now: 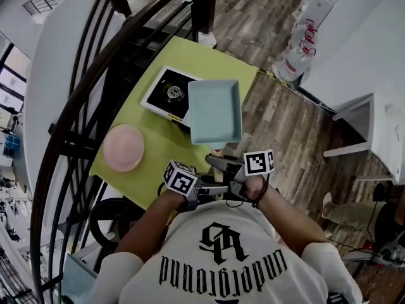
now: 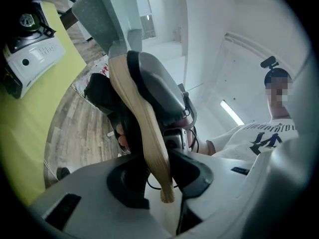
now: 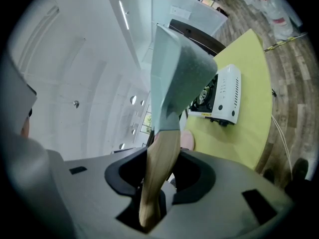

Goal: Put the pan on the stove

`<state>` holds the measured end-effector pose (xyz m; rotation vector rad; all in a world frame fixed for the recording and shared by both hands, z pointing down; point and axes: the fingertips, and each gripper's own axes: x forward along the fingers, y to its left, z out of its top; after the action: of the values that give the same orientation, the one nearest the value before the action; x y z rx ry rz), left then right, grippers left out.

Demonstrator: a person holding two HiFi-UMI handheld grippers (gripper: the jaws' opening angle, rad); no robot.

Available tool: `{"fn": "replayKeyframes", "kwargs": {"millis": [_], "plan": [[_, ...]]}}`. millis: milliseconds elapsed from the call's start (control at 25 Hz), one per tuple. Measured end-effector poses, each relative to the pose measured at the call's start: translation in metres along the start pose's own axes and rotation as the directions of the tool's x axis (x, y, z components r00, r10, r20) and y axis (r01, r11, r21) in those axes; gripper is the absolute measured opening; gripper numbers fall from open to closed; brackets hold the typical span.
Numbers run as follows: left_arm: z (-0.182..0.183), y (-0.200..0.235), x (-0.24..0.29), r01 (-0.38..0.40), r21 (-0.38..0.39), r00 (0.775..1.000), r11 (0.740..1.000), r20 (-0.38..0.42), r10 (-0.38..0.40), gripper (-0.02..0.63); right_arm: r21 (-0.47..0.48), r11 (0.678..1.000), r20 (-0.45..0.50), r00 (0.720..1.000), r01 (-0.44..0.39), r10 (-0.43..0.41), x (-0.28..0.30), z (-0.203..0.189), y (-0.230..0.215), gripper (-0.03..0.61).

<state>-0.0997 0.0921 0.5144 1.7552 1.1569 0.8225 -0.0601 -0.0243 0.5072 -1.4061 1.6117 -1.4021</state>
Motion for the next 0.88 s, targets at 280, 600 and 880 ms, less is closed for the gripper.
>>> {"fn": "replayKeyframes", "kwargs": {"millis": [280,600,880], "plan": [[0.051,0.023,-0.016,-0.036,-0.027,0.997,0.999,0.066,0.038,0.121,0.005,1.000,-0.074,0.997,-0.030,0.030,0.024,0.046,-0.009,0.144],[0.078,0.047,-0.024,-0.100,-0.068,0.980,0.993,0.167,0.110,0.121,0.008,0.997,-0.189,0.979,-0.081,0.081,0.044,0.064,-0.020,0.144],[0.123,0.075,-0.013,-0.140,-0.106,0.952,0.984,0.259,0.163,0.121,-0.001,0.995,-0.312,0.945,-0.104,0.098,0.046,0.099,-0.038,0.144]]}}
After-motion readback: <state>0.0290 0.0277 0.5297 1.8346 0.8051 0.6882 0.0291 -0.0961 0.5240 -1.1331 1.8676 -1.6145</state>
